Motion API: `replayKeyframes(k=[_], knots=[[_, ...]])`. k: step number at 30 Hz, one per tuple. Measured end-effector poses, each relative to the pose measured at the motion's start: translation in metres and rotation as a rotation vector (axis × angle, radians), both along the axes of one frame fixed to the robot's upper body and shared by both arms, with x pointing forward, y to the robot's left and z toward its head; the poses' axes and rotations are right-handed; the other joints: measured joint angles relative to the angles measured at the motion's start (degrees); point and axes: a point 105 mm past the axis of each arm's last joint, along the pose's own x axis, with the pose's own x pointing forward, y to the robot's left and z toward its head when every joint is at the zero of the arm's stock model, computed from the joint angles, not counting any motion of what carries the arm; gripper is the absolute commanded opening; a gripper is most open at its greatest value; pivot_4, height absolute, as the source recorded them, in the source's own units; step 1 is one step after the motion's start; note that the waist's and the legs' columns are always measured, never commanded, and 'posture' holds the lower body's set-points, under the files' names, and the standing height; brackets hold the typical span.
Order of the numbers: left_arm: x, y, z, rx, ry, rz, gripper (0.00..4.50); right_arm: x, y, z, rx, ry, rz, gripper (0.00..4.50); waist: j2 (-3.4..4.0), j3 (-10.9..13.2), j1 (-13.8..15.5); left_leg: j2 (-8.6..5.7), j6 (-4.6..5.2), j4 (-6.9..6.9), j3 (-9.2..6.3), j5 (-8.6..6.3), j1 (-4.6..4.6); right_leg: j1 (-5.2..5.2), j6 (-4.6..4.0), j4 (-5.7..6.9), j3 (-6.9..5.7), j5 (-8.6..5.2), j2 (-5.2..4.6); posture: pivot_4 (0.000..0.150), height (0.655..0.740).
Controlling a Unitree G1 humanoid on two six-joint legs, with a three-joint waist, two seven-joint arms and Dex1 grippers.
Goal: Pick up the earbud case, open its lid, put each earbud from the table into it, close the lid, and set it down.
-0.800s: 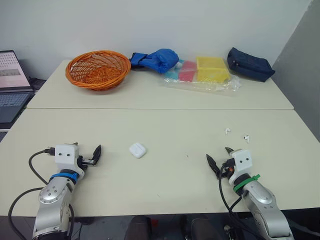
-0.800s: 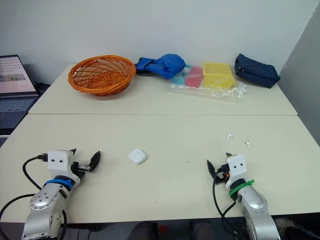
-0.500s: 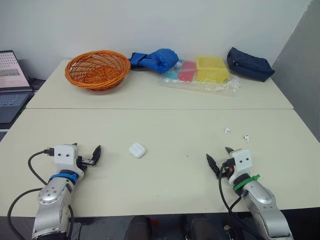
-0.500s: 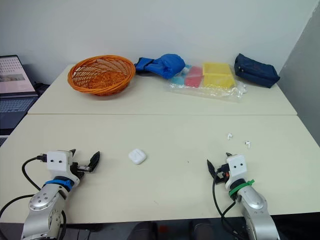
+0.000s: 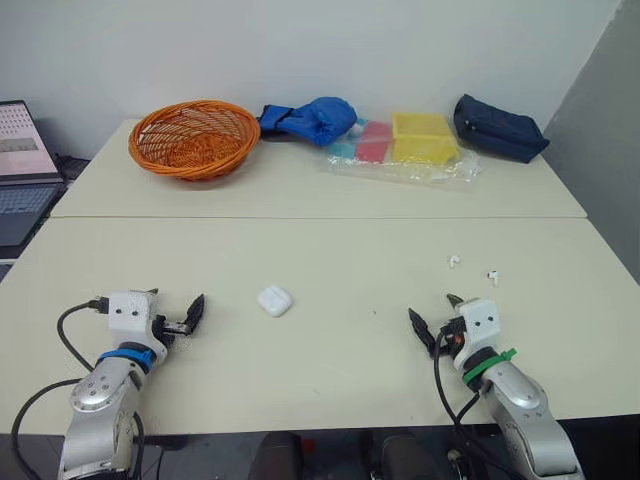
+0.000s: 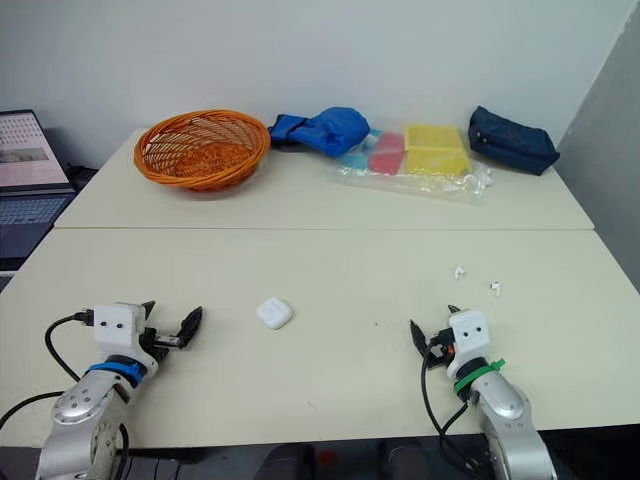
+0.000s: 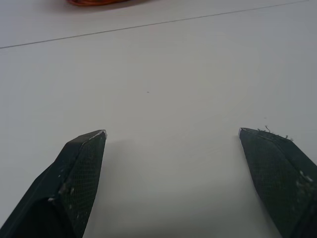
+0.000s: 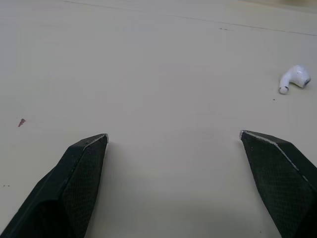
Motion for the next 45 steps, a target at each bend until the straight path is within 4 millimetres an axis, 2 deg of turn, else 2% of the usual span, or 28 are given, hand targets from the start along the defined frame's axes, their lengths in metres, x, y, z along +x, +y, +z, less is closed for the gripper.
replayKeyframes(k=[3, 5, 8, 10, 14, 18, 20, 23, 28, 38, 44, 45], knots=[[-0.004, -0.007, 0.007, -0.007, 0.007, -0.059, 4.49, 0.002, 0.002, 0.003, -0.005, 0.0, 0.038, 4.5, -0.01, 0.01, 0.02, 0.0, 0.0, -0.01, 0.0, 0.0, -0.03, -0.02, -0.03, 0.0, -0.03, -0.02, 0.01, 0.15, 0.74], [-0.009, -0.018, 0.017, -0.019, 0.006, -0.154, 4.49, 0.004, 0.005, 0.01, -0.012, -0.001, 0.115, 4.5, 0.01, 0.07, 0.01, 0.0, 0.0, -0.03, -0.01, 0.0, -0.03, -0.03, -0.04, -0.01, 0.0, -0.02, 0.0, 0.15, 0.74], [-0.017, -0.053, 0.04, 0.039, 0.014, -0.428, 4.49, 0.009, 0.013, 0.037, -0.051, -0.03, 0.34, 4.5, 0.06, 0.19, -0.01, -0.05, 0.0, -0.02, 0.0, 0.0, 0.0, -0.02, -0.04, -0.04, 0.05, -0.02, -0.01, 0.15, 0.74], [-0.02, -0.069, 0.048, 0.045, 0.006, -0.537, 4.49, 0.009, 0.021, 0.053, -0.051, -0.068, 0.437, 4.5, 0.07, 0.17, 0.02, -0.04, 0.0, -0.08, -0.01, 0.0, 0.02, 0.0, -0.07, -0.06, 0.01, -0.04, 0.0, 0.15, 0.74], [-0.022, -0.086, 0.037, 0.055, 0.069, -0.638, 4.49, 0.0, 0.032, 0.053, -0.072, 0.003, 0.643, 4.5, 0.19, 0.26, 0.05, -0.07, 0.01, -0.29, 0.06, 0.01, 0.0, -0.04, -0.18, -0.07, -0.07, -0.18, 0.12, 0.15, 0.74], [-0.014, -0.106, 0.021, 0.087, 0.098, -0.691, 4.49, -0.002, 0.048, 0.088, -0.1, -0.017, 0.879, 4.5, 0.2, 0.27, -0.03, -0.1, 0.02, -0.31, 0.0, 0.01, 0.01, -0.03, 0.16, -0.06, -0.1, 0.02, 0.44, 0.15, 0.74], [-0.011, -0.106, 0.009, 0.079, 0.13, -0.674, 4.49, -0.007, 0.054, 0.093, -0.099, -0.009, 0.943, 4.5, 0.17, 0.26, 0.06, -0.09, 0.02, -0.39, -0.06, 0.01, 0.0, -0.05, 0.09, -0.06, -0.18, -0.02, 0.44, 0.15, 0.74], [-0.006, -0.099, 0.001, 0.085, 0.156, -0.627, 4.49, -0.014, 0.058, 0.088, -0.1, 0.038, 1.0, 4.5, 0.17, 0.25, 0.11, -0.08, 0.02, -0.48, -0.13, 0.01, 0.0, -0.07, -0.04, -0.02, -0.27, -0.1, 0.46, 0.15, 0.74], [0.005, -0.097, 0.0, 0.101, 0.139, -0.595, 4.49, -0.015, 0.054, 0.089, -0.148, 0.056, 1.03, 4.5, 0.17, 0.25, 0.12, -0.08, 0.02, -0.46, -0.1, 0.01, 0.1, -0.01, -0.01, 0.03, -0.23, -0.07, 0.46, 0.15, 0.74], [0.013, -0.112, -0.002, 0.081, 0.113, -0.639, 4.49, -0.014, 0.053, 0.09, -0.151, 0.062, 1.016, 4.5, 0.16, 0.25, 0.22, -0.09, 0.02, -0.45, 0.0, 0.01, 0.23, 0.08, 0.07, 0.07, -0.13, -0.03, 0.46, 0.15, 0.74], [0.015, -0.113, -0.002, 0.085, 0.114, -0.656, 4.49, -0.013, 0.052, 0.093, -0.152, 0.055, 0.999, 4.5, 0.16, 0.25, 0.23, -0.09, 0.02, -0.45, -0.02, 0.01, 0.23, 0.09, 0.09, 0.07, -0.13, -0.03, 0.45, 0.15, 0.74], [0.015, -0.114, -0.002, 0.084, 0.115, -0.658, 4.1, -0.013, 0.052, 0.093, -0.151, 0.058, 0.996, 4.5, 0.16, 0.24, 0.23, -0.09, 0.02, -0.45, -0.02, 0.01, 0.23, 0.09, 0.1, 0.07, -0.12, -0.02, 0.45, 0.15, 0.74]])
